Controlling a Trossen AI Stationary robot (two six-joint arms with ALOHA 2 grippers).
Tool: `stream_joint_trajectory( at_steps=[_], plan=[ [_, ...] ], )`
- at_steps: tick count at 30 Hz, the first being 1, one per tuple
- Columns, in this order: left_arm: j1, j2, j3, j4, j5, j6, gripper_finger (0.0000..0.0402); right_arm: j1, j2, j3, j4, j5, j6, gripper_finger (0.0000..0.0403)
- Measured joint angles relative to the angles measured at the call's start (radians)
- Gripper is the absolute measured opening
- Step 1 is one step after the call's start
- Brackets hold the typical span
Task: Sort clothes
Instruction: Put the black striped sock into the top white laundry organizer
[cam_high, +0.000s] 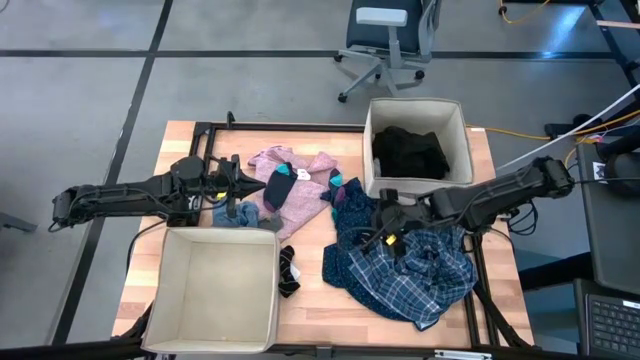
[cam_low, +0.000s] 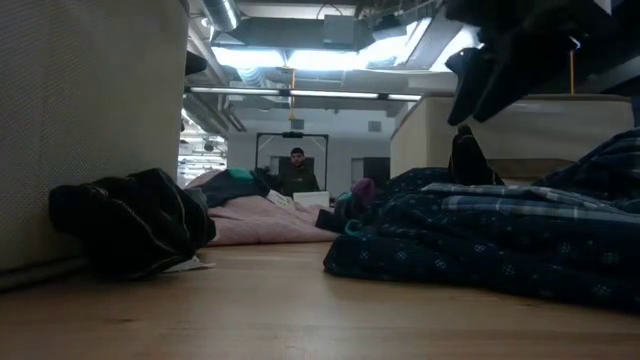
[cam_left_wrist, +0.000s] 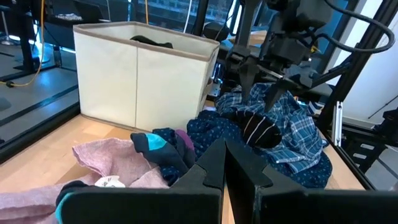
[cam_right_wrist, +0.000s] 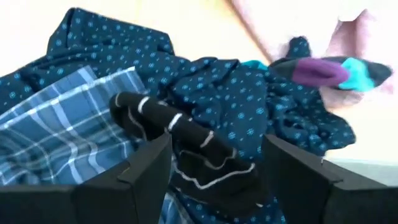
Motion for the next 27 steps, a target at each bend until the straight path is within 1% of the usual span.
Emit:
stream_joint_trajectory(
  at_steps=[6,9,12,19,20,21,25,27],
  plan=[
    [0.0,0.0,0.0,0.003,0.0,0.004,0.0001,0.0,0.035,-0.039,0.075,-0.036,-0.021,0.0248],
    [0.0,0.0,0.0,0.002,0.0,0.006,0.0001,0.0,0.07,-0.04,0.082,-0.036,-0.027,0.0229],
    [0.0,0.001,0.0,0.003,0.0,0.008,0.0001,0.0,0.094,-0.04,0.092,-0.039,-0.032,0.0181],
    [0.0,0.001,0.0,0.003,0.0,0.008,0.0001,0.0,0.107,-0.038,0.08,-0.044,-0.053,0.0026],
    [0.0,0.001,0.0,0.003,0.0,0.008,0.0001,0.0,0.107,-0.031,0.073,-0.043,-0.055,0.0015],
    [0.0,0.001,0.0,0.003,0.0,0.008,0.0001,0.0,0.108,-0.022,0.068,-0.039,-0.059,0.0011],
    [0.0,0.001,0.0,0.003,0.0,0.008,0.0001,0.0,0.108,0.027,0.035,-0.016,-0.058,0.0028],
    [0.0,0.001,0.0,0.003,0.0,0.008,0.0001,0.0,0.103,0.066,-0.008,0.004,-0.06,0.0025]
  ],
)
